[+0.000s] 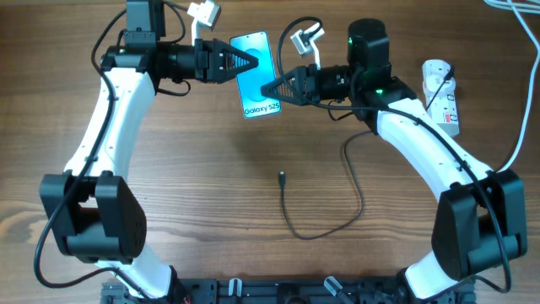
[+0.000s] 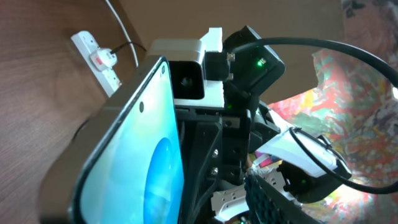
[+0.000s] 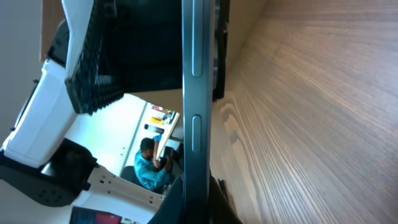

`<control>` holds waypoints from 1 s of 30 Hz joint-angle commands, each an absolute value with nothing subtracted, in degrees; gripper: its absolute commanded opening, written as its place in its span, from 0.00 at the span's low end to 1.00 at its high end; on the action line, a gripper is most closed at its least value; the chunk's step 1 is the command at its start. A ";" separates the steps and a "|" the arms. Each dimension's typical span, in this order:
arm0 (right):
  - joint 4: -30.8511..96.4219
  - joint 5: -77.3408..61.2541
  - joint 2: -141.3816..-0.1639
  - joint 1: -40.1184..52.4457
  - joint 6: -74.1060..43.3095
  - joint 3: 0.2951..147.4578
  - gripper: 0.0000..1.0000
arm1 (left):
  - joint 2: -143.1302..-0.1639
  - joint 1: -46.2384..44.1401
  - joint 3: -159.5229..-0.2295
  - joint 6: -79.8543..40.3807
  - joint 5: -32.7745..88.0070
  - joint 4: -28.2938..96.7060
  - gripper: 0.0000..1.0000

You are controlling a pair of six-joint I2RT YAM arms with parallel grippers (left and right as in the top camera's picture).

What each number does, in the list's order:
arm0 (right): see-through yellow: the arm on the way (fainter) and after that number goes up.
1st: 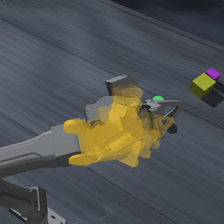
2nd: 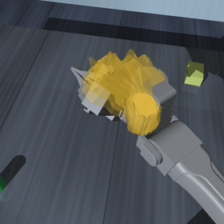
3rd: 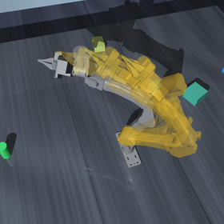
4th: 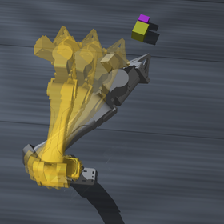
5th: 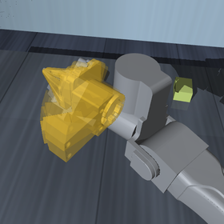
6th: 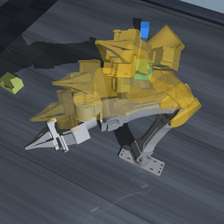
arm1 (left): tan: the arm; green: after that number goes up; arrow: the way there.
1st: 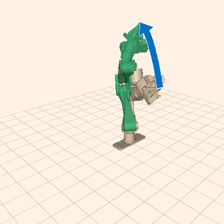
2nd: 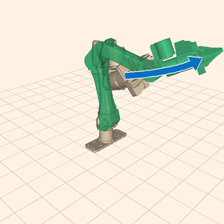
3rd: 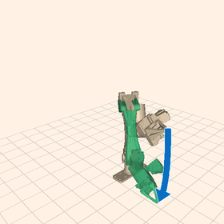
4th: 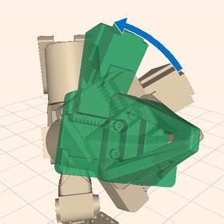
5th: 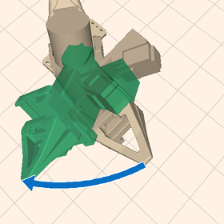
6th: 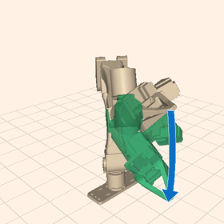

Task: Plug charger to phone and switch on socket

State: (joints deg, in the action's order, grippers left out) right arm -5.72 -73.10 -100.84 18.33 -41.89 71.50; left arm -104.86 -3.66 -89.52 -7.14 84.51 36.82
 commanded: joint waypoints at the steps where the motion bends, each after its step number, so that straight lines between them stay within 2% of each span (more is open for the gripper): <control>1: -9.65 -69.04 -101.47 18.52 -48.05 71.72 0.04 | -99.29 -4.38 -90.13 -6.22 90.35 36.34 0.56; 6: -14.33 -64.07 -101.47 20.05 -48.62 71.72 0.04 | -95.55 -4.36 -90.13 -6.90 90.32 33.32 0.55; 11: -20.08 -60.88 -101.47 22.52 -51.11 71.72 0.04 | -94.70 -4.25 -90.13 -8.16 90.32 31.42 0.30; 15: -20.12 -60.86 -101.47 22.50 -51.16 71.72 0.04 | -94.70 -4.25 -90.13 -8.14 90.35 31.44 0.19; 19: -20.16 -58.39 -101.47 22.50 -51.20 71.72 0.04 | -94.70 -4.27 -90.11 -8.14 90.35 31.48 0.26; 20: -20.23 -57.80 -101.47 22.50 -51.35 71.72 0.04 | -94.70 -4.27 -90.11 -8.16 90.35 31.53 0.31; 28: -23.31 -57.82 -101.47 21.28 -54.04 71.72 0.04 | -94.70 -4.25 -90.11 -8.16 90.37 31.90 0.33; 30: -23.31 -58.06 -101.47 20.58 -54.24 71.72 0.04 | -94.70 -4.25 -90.11 -8.14 90.35 31.90 0.45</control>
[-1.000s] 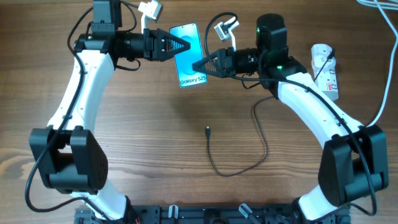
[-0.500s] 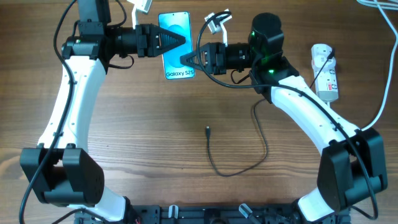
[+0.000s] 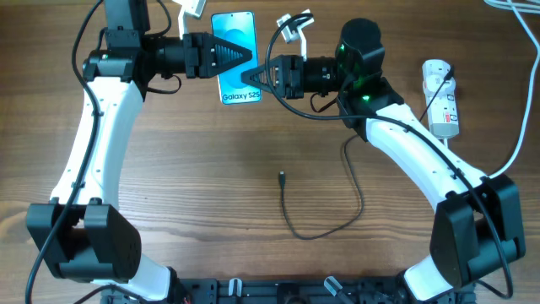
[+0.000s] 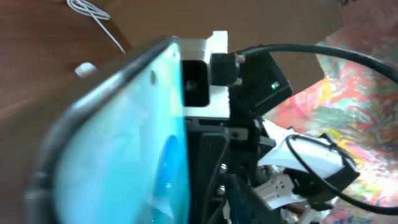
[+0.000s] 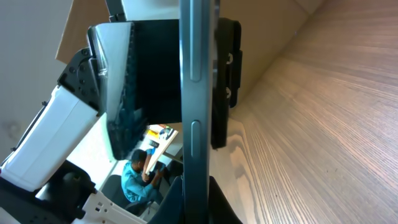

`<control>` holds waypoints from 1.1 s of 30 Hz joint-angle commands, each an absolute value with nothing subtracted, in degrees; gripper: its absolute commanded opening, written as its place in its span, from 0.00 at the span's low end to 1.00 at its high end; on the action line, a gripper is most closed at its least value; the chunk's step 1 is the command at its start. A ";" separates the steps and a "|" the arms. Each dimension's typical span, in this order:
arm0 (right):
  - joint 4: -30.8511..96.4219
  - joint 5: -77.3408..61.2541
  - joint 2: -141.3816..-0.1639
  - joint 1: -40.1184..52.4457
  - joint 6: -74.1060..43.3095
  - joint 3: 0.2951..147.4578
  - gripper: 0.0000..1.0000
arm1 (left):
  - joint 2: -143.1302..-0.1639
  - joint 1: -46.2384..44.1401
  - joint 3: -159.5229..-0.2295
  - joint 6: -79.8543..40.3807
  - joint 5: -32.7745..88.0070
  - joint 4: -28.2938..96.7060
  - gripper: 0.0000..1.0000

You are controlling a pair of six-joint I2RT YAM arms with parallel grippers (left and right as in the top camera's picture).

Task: Plug charger to phone and switch on socket

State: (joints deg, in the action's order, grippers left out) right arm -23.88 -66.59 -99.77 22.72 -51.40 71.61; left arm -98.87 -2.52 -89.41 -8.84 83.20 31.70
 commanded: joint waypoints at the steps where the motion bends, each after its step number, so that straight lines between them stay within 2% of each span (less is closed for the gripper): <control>1: -23.31 -58.41 -101.47 20.23 -54.24 71.72 0.04 | -94.70 -4.25 -90.11 -8.14 90.35 31.90 0.47; 5: -23.29 -59.13 -101.47 19.73 -54.19 71.72 0.04 | -94.70 -4.21 -90.11 -8.12 90.15 31.86 0.50; 9: -23.33 -59.13 -101.47 19.22 -54.22 71.72 0.04 | -94.70 -4.21 -90.11 -8.12 89.43 31.88 0.66; 11: -23.31 -59.64 -101.47 18.48 -54.24 71.72 0.04 | -94.70 -3.73 -90.11 -8.16 86.67 31.90 0.68; 15: -23.42 -59.70 -101.47 18.28 -54.19 71.72 0.04 | -94.70 -2.98 -90.11 -8.14 86.50 31.83 0.65; 17: -24.03 -59.59 -101.47 17.87 -54.22 71.72 0.04 | -94.70 -2.70 -90.11 -8.14 86.48 31.81 0.68; 20: -23.99 -59.83 -101.47 17.15 -54.22 71.72 0.04 | -94.70 -1.58 -90.11 -8.14 86.50 31.83 0.74; 21: -23.97 -59.90 -101.47 17.10 -54.19 71.72 0.04 | -94.70 -1.08 -90.11 -8.14 86.50 31.86 0.81; 22: -23.94 -60.01 -101.47 17.12 -54.19 71.72 0.04 | -94.70 -0.80 -90.11 -8.14 86.52 31.86 0.82; 23: -23.77 -60.03 -101.47 17.15 -54.13 71.72 0.04 | -94.70 -0.64 -90.11 -8.14 86.50 31.83 0.82; 26: -21.28 -60.03 -101.47 17.54 -53.95 71.70 0.04 | -94.70 -0.62 -90.11 -8.14 86.52 30.72 0.66; 27: -20.23 -60.01 -101.47 18.04 -53.93 71.70 0.04 | -94.70 -0.62 -90.11 -8.14 86.52 30.28 0.66; 28: -19.51 -60.01 -101.47 18.81 -53.56 71.70 0.04 | -94.70 -0.62 -90.11 -8.16 86.54 29.89 0.71; 30: -18.81 -59.72 -101.47 20.32 -52.71 71.70 0.04 | -94.70 -0.62 -90.11 -9.91 86.61 28.60 0.69; 32: -17.61 -57.01 -101.47 22.44 -52.77 71.70 0.04 | -94.70 -0.62 -90.13 -13.06 87.09 25.47 0.57; 33: -17.15 -55.00 -101.47 23.18 -53.17 71.70 0.04 | -94.70 -0.62 -90.11 -15.09 87.90 23.57 0.47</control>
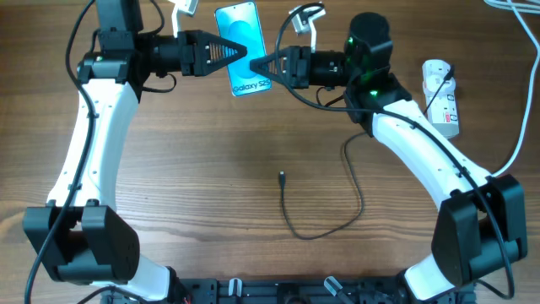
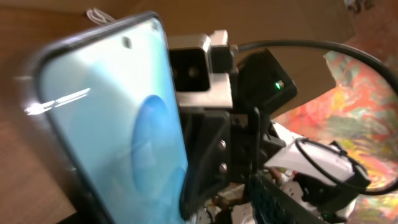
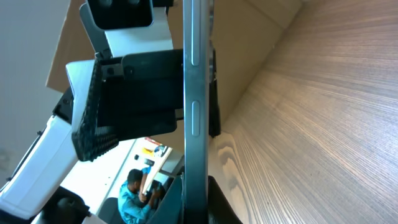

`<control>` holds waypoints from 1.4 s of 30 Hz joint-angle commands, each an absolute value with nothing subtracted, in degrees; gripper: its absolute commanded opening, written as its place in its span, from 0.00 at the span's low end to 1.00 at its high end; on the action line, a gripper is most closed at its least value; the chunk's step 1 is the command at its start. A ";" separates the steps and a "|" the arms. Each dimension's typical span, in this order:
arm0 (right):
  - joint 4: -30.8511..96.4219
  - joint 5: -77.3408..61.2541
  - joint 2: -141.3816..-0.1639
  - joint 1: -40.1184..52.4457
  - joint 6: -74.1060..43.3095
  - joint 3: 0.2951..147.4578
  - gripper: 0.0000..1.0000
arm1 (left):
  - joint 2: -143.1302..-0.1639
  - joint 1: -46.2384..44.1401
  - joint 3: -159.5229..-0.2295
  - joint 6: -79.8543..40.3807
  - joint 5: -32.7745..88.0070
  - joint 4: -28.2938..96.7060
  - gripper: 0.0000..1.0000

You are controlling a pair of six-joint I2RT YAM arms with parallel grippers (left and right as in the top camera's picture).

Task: Plug charger to phone and switch on socket

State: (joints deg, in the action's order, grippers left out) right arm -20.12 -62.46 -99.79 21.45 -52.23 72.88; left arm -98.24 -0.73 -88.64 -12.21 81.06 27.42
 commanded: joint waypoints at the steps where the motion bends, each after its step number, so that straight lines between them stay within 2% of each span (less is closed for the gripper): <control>1: -17.12 -54.08 -101.47 23.40 -53.69 71.70 0.04 | -94.70 -0.62 -90.11 -16.08 88.33 22.59 0.44; 4: -17.47 -52.95 -101.47 23.64 -54.59 71.70 0.04 | -94.39 -0.62 -90.11 -17.21 89.60 21.17 0.46; 12: -17.28 -54.30 -101.47 23.55 -54.08 71.70 0.04 | -94.08 -4.14 -90.11 -17.41 90.37 21.63 0.32; 19: -17.08 -63.64 -101.47 19.97 -54.22 71.70 0.04 | -94.08 -4.14 -90.11 -17.37 90.37 24.93 0.30; 30: -16.64 -65.73 -101.47 19.20 -55.72 71.70 0.04 | -94.08 -7.94 -90.11 -16.93 90.19 25.50 0.27; 32: -16.60 -66.04 -101.47 19.20 -55.72 71.70 0.04 | -94.08 -8.54 -90.11 -16.73 90.17 25.47 0.23; 35: -16.60 -67.31 -101.47 19.20 -55.72 71.70 0.04 | -94.08 -8.54 -90.11 -16.75 89.43 25.52 0.08; 39: -16.67 -68.75 -101.47 19.14 -55.59 71.70 0.04 | -94.08 -8.54 -90.11 -16.75 88.88 25.52 0.04; 40: -16.69 -69.01 -101.47 19.05 -55.48 71.70 0.05 | -94.08 -8.54 -90.11 -16.75 88.86 25.52 0.04; 42: -16.71 -69.23 -101.47 18.28 -55.31 71.70 0.20 | -94.08 -8.47 -90.11 -16.75 86.78 25.58 0.04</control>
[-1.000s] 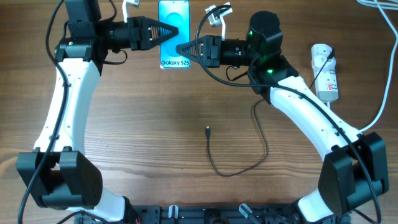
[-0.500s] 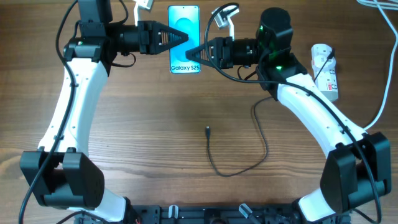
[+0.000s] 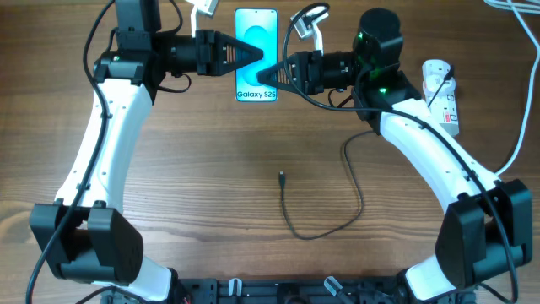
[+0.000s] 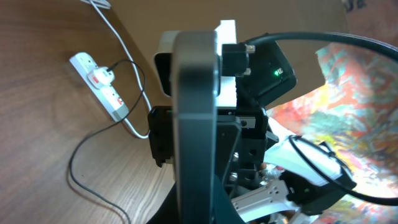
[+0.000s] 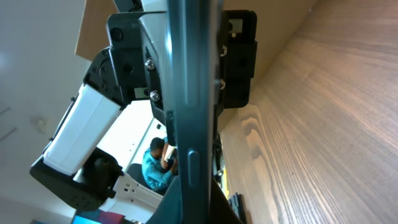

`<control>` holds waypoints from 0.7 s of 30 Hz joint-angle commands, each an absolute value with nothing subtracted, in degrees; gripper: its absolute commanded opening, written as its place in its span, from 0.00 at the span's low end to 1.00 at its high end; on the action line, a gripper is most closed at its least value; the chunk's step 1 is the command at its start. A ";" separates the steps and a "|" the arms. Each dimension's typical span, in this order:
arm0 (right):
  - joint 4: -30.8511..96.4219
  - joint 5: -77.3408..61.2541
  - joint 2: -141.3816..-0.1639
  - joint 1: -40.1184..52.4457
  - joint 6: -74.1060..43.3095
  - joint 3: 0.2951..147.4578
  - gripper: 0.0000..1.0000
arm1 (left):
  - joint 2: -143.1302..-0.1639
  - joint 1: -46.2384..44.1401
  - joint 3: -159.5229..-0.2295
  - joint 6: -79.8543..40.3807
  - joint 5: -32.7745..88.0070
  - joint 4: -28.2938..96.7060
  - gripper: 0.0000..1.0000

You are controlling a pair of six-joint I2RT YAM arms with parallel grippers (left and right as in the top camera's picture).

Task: Plug charger to phone and switch on socket

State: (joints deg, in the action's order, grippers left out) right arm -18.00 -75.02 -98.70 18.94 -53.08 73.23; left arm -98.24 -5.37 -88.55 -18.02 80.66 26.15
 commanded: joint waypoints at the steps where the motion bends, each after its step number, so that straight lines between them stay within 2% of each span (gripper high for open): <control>1: -17.10 -69.87 -101.47 17.54 -55.27 71.70 0.31 | -94.11 -8.47 -90.11 -16.75 84.29 26.04 0.04; 2: -17.15 -70.89 -101.47 16.71 -55.29 71.70 0.46 | -94.11 -8.47 -90.11 -16.75 79.85 27.57 0.04; 4: -17.12 -73.67 -101.47 15.40 -55.48 71.70 0.65 | -94.19 -8.47 -90.11 -16.73 65.67 33.52 0.04; 5: -17.10 -74.78 -101.47 14.98 -55.46 71.70 0.71 | -94.28 -8.47 -90.11 -16.73 59.33 36.16 0.04; 6: -17.04 -75.85 -101.47 14.55 -55.44 71.70 0.75 | -94.41 -8.47 -90.11 -16.73 47.77 40.47 0.04; 8: -15.62 -76.16 -101.47 14.00 -53.15 71.70 0.79 | -94.89 -8.49 -90.11 -16.75 30.57 47.92 0.04; 9: -14.00 -75.92 -101.47 13.96 -51.13 71.70 0.82 | -95.37 -8.49 -90.11 -16.75 26.15 50.52 0.04; 10: -10.57 -75.00 -101.47 13.96 -47.90 71.70 0.83 | -95.77 -8.49 -90.11 -16.75 23.27 52.40 0.04; 11: -1.43 -71.88 -101.47 14.02 -40.38 71.70 0.83 | -96.71 -8.64 -90.08 -16.75 19.14 54.92 0.04; 12: 5.85 -67.92 -101.47 14.02 -34.57 71.70 0.83 | -97.67 -8.97 -89.89 -16.78 16.86 56.27 0.04; 14: 23.33 -51.33 -101.47 14.09 -23.40 71.70 0.85 | -99.83 -10.17 -88.71 -16.80 14.52 56.88 0.04; 16: 34.96 -33.87 -101.47 14.83 -17.74 71.70 0.87 | -103.26 -13.04 -86.13 -17.21 10.48 55.96 0.04; 21: 43.11 -21.82 -101.47 15.20 -13.50 71.70 0.90 | -111.81 -19.79 -85.58 -20.29 0.47 55.75 0.04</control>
State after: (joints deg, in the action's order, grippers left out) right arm 41.65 -32.16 -100.95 14.96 -17.67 71.59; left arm -108.86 -17.10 -85.76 -18.20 7.09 56.14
